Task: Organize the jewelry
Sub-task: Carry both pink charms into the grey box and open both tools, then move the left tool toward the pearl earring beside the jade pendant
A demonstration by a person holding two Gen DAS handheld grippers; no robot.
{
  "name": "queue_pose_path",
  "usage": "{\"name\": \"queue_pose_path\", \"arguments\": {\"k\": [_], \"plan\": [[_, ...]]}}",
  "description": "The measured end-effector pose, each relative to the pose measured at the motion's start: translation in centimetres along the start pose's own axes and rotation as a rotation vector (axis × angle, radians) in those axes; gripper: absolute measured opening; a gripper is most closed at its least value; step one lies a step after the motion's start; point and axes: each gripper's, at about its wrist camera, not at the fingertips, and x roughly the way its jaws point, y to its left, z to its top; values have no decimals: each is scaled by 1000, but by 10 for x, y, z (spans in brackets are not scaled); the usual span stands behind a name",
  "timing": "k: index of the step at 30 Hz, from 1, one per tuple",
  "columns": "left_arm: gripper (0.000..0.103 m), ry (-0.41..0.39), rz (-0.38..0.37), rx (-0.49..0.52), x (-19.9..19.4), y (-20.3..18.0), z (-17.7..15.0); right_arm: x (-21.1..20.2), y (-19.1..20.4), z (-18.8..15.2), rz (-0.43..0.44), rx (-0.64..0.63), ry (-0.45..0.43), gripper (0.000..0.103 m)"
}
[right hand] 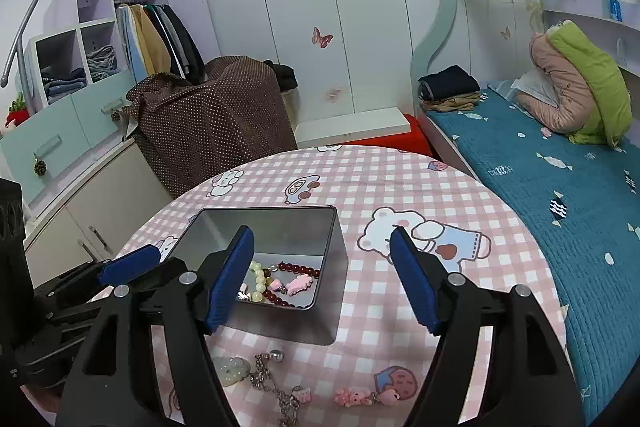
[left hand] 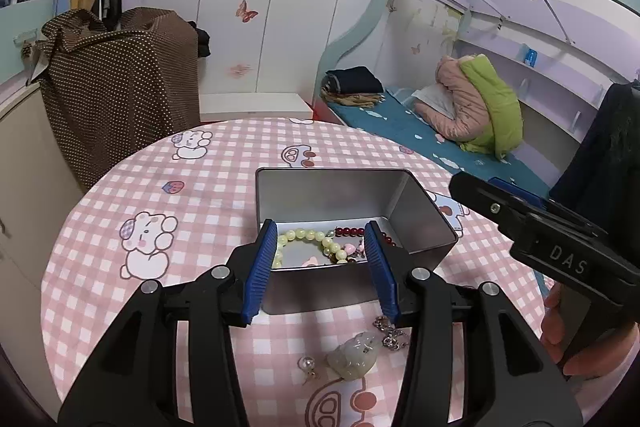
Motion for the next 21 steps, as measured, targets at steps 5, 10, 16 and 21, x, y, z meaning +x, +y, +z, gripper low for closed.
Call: {"name": "queue_pose_path", "arguments": {"k": [5, 10, 16, 21], "plan": [[52, -16, 12, -3, -12, -1, 0, -12, -1, -1, -8, 2, -16, 75], [62, -31, 20, -5, -25, -1, 1, -25, -4, 0, -24, 27, -27, 86], [78, -53, 48, -2, -45, -1, 1, -44, -9, -2, -50, 45, -58, 95], [87, -52, 56, 3, -56, 1, -8, -50, -17, -10, -89, 38, -45, 95]]}}
